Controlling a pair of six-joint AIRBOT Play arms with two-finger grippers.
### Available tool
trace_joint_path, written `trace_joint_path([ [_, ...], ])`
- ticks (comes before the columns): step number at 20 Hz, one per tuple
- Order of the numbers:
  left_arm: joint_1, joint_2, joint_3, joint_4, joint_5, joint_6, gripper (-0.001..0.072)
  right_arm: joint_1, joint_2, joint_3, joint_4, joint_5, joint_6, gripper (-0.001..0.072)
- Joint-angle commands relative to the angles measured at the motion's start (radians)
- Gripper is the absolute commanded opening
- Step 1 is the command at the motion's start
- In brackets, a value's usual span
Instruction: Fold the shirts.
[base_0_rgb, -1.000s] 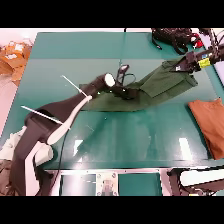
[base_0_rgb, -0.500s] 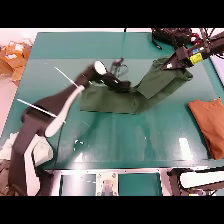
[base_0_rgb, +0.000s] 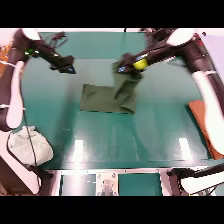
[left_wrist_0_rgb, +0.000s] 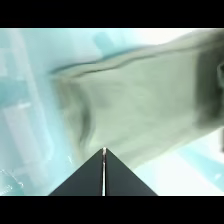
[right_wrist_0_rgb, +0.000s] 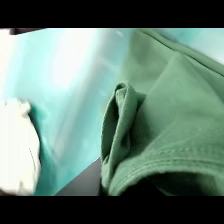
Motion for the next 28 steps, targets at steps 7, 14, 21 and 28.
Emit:
trace_joint_path([
  [7,0.13,0.026,-0.052,0.01,-0.033,0.061,0.002,0.179,-0.144,-0.038,0.033,-0.413,0.07,0.0484],
  [14,0.13,0.026,-0.052,0.01,-0.027,0.058,0.002,-0.254,-0.06,-0.072,-0.167,0.098,0.153,0.0489],
  [21,0.13,0.026,-0.052,0.011,-0.02,0.057,0.002,-0.28,-0.064,-0.454,-0.014,-0.109,0.074,0.0565],
  [28,0.13,0.026,-0.052,0.01,-0.001,0.06,0.002,-0.152,-0.12,-0.485,0.198,-0.271,-0.008,0.0254],
])
